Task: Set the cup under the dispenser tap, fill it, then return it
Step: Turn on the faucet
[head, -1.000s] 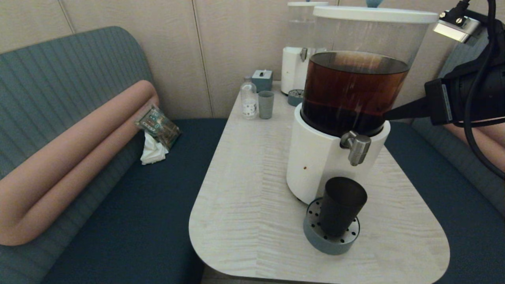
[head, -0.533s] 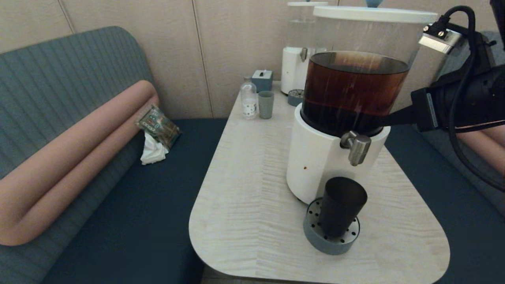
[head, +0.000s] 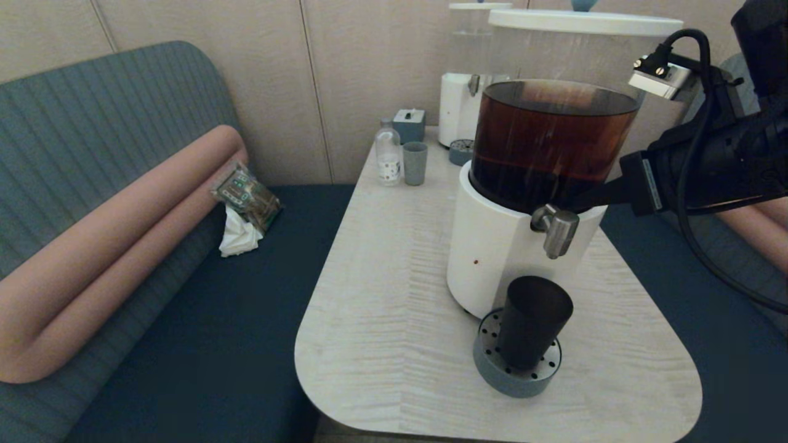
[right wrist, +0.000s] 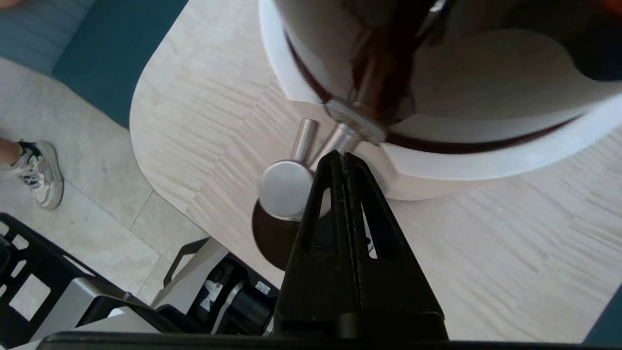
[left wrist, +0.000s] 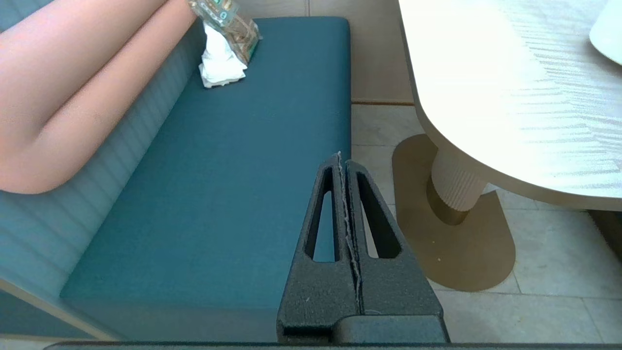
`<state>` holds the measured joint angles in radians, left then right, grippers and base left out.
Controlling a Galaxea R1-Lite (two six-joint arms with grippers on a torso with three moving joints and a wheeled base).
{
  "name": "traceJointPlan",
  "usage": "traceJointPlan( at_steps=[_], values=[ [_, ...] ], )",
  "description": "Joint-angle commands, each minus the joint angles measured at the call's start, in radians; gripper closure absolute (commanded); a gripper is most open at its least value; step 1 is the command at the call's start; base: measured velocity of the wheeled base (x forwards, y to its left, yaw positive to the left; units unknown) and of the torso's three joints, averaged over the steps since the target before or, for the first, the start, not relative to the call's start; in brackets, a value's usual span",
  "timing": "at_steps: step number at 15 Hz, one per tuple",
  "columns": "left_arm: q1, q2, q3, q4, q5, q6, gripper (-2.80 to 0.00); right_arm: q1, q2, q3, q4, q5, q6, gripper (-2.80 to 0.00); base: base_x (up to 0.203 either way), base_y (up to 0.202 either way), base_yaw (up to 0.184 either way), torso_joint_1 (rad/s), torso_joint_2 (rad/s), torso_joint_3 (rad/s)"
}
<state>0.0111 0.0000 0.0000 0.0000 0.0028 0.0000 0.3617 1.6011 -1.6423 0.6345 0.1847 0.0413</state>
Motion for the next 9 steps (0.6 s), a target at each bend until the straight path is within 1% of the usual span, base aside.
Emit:
traceJointPlan(
  at_steps=[1, 7, 9],
  values=[
    [0.000, 0.002, 0.000, 0.000, 0.000, 0.000, 0.00, 0.005, 0.005, 0.001, 0.004, 0.001, 0.000, 0.00, 0.000, 0.000, 0.000, 0.000, 0.00, 0.000],
    [0.000, 0.002, 0.000, 0.000, 0.000, 0.000, 0.00, 0.020, 0.022, 0.006, 0.001, 0.001, 0.000, 0.00, 0.000, 0.000, 0.000, 0.000, 0.00, 0.000],
    [0.001, 0.002, 0.000, 0.000, 0.000, 0.000, 0.00, 0.023, 0.025, 0.009, -0.016, -0.014, 0.000, 0.00, 0.000, 0.000, 0.000, 0.000, 0.00, 0.000]
  ],
)
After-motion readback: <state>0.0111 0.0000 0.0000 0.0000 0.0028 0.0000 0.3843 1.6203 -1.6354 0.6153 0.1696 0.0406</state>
